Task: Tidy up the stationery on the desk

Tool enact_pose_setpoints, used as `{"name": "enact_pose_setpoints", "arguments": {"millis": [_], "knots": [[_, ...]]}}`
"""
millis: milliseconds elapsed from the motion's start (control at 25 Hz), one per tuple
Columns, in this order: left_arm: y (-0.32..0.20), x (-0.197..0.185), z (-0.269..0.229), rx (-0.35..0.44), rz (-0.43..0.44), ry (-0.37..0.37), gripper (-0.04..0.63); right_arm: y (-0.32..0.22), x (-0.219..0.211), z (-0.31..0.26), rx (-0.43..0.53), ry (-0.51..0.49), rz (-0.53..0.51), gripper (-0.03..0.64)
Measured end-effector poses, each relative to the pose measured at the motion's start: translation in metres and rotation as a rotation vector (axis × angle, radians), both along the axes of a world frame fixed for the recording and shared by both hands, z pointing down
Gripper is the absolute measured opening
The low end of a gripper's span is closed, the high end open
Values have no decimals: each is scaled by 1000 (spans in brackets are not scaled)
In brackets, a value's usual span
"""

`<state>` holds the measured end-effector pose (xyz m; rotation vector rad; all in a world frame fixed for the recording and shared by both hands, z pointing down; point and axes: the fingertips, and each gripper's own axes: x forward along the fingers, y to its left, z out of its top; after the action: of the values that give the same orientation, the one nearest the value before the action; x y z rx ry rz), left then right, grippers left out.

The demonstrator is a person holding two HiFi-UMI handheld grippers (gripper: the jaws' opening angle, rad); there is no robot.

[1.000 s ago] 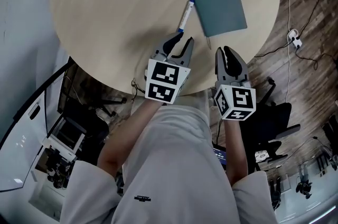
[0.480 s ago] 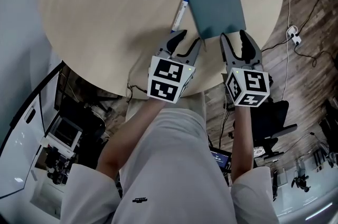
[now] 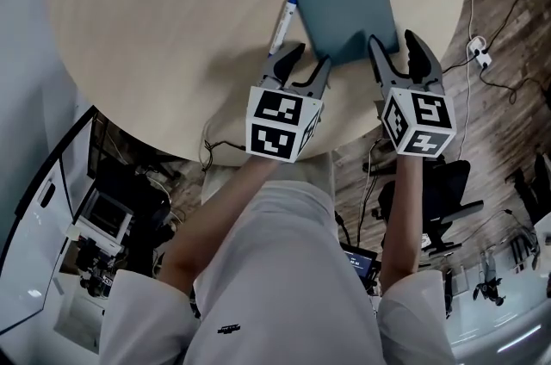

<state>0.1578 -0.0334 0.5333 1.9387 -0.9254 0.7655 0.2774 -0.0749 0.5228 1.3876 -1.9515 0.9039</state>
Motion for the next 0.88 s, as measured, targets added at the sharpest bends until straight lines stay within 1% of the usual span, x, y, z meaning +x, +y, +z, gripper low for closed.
{"name": "enact_pose_setpoints", "arguments": {"millis": [80,200,320,400,480,600,680,720,880], "knots": [[-2,1,4,5,10,-17,172,1,3,5,-19,-10,10,270],[-3,1,4,9,14,-26,172,8,-5,11,-58,-31,-5,270],[-2,0,3,4,0,-18,172,15,-9,15,-91,-47,8,268],[-2,-1,3,-2,-2,-9,172,18,-12,15,-107,-46,6,268],[-4,-1,4,3,4,-19,158,20,-14,14,-108,-32,-14,266],[-5,-2,2,27,2,-41,146,22,-11,10,-98,3,-24,213],[-5,-6,1,32,-16,-52,134,25,-11,8,-92,0,-12,157],[-5,-8,1,32,-18,-58,131,27,-11,7,-87,-1,-7,142],[-2,-10,-1,35,1,-67,125,36,-12,1,-74,2,17,123]]}}
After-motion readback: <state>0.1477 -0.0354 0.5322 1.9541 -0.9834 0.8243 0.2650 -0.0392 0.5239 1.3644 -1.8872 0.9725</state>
